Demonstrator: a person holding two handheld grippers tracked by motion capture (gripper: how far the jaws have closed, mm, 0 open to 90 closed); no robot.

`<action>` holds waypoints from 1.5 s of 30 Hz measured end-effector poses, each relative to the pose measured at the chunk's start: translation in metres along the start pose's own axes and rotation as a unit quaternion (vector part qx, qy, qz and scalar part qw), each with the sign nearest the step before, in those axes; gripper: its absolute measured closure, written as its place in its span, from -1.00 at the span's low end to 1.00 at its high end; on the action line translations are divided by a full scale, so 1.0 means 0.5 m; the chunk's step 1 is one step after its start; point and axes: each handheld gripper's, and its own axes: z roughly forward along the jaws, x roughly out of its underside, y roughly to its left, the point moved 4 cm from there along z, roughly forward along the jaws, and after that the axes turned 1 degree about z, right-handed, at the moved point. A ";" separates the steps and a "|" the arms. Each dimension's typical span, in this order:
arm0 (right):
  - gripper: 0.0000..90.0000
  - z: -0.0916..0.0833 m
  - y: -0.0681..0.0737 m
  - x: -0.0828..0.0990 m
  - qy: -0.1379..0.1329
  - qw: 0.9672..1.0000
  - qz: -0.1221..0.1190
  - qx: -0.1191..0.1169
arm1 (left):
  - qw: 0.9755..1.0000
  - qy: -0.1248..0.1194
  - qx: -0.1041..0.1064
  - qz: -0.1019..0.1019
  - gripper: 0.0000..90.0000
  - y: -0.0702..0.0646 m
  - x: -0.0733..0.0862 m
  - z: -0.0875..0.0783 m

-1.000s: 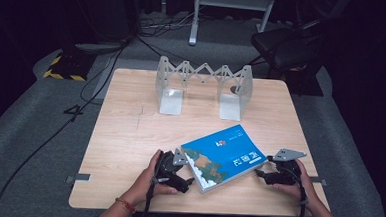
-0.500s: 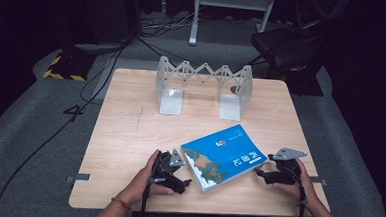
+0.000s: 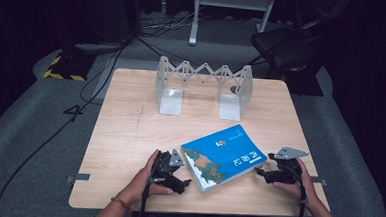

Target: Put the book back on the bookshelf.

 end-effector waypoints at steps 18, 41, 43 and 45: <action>-0.57 -0.020 0.006 -0.034 -0.029 0.999 0.001 0.013 | 0.999 -0.036 0.023 0.017 -0.65 -0.022 -0.038 -0.059; -0.53 -0.022 0.022 -0.085 -0.049 0.998 -0.006 0.025 | 0.997 -0.039 0.019 0.065 -0.58 -0.142 -0.110 -0.011; -0.53 -0.024 0.025 -0.099 -0.061 0.998 -0.005 0.027 | 0.997 -0.037 0.018 0.070 -0.60 -0.145 -0.114 -0.009; -0.53 -0.023 0.026 -0.112 -0.068 0.997 -0.003 0.024 | 0.997 -0.038 0.018 0.070 -0.60 -0.148 -0.119 -0.008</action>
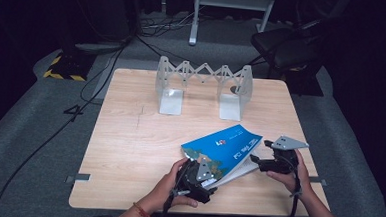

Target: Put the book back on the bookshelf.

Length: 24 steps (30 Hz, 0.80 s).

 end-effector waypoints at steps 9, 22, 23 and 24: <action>-0.53 0.015 0.009 -0.057 -0.022 1.000 0.004 0.012 | 1.000 -0.004 -0.024 0.004 -0.64 -0.010 -0.005 0.001; -0.53 0.032 0.011 -0.089 -0.040 0.999 0.016 0.018 | 0.995 -0.004 -0.096 0.000 -0.44 0.007 -0.010 0.022; -0.53 0.032 0.010 -0.091 -0.042 0.999 0.018 0.019 | 0.995 -0.002 -0.101 -0.003 -0.42 0.010 -0.009 0.021; -0.53 0.033 0.010 -0.092 -0.043 0.999 0.019 0.019 | 0.995 -0.005 -0.104 0.000 -0.32 0.015 -0.008 0.019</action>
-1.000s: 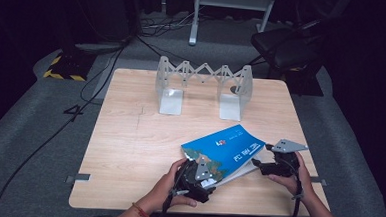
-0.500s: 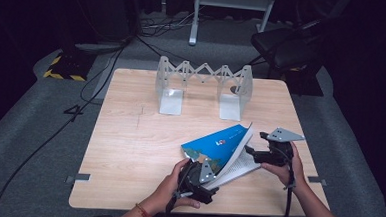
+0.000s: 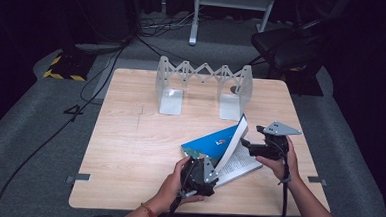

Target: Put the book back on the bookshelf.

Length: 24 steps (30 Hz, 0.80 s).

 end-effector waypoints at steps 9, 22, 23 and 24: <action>-0.50 -0.007 -0.015 0.011 -0.004 1.000 0.016 0.000 | 0.999 -0.036 0.006 0.040 0.40 0.005 -0.010 -0.027; -0.51 -0.048 -0.042 0.069 0.006 0.999 0.002 -0.050 | 0.997 -0.045 0.051 0.023 0.64 0.052 -0.010 -0.040; -0.52 -0.055 -0.042 0.074 0.005 0.998 -0.001 -0.056 | 0.997 -0.042 0.059 0.029 0.63 0.056 -0.005 -0.041; -0.53 -0.065 -0.042 0.075 -0.006 0.998 -0.006 -0.070 | 0.997 -0.041 0.062 0.036 0.63 0.060 -0.002 -0.043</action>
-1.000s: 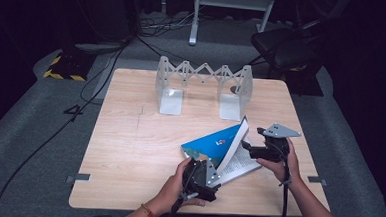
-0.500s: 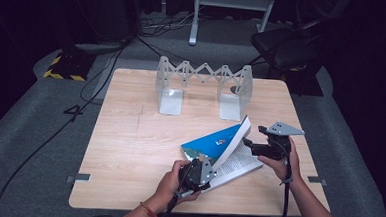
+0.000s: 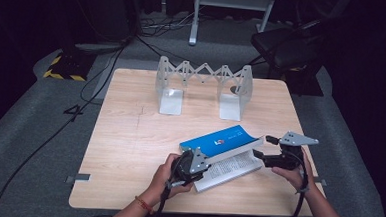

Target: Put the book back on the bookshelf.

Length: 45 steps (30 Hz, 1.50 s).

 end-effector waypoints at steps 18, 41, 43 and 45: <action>-0.45 0.063 0.080 -0.028 0.013 0.983 -0.117 -0.138 | 0.998 0.019 0.053 0.019 0.54 0.063 0.055 -0.044; 0.33 0.091 0.146 0.004 0.032 0.972 -0.211 -0.096 | 0.995 0.081 -0.050 -0.034 -0.15 0.000 0.018 -0.021; 0.35 0.093 0.158 0.002 0.037 0.972 -0.213 -0.094 | 0.993 0.091 -0.063 -0.027 -0.20 -0.005 0.016 -0.010; 0.36 0.094 0.163 0.001 0.038 0.971 -0.215 -0.094 | 0.993 0.095 -0.067 -0.025 -0.23 -0.006 0.017 -0.007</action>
